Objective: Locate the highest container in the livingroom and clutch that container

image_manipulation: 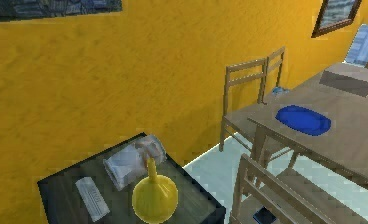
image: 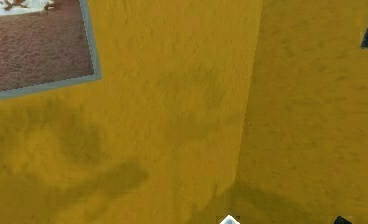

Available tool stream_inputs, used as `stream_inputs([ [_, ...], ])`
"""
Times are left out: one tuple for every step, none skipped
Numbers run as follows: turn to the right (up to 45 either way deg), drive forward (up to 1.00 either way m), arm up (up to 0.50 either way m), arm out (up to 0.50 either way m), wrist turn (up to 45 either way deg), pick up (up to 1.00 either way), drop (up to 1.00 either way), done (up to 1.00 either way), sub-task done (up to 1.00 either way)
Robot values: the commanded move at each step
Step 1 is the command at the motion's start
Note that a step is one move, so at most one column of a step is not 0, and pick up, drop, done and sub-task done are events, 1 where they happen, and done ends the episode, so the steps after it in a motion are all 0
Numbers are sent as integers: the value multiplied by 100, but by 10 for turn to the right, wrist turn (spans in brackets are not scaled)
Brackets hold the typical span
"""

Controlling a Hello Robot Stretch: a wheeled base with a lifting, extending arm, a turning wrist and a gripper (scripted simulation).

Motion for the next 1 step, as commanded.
stream_inputs([
  [0,0,0,12,0,0,0,0,0],
])
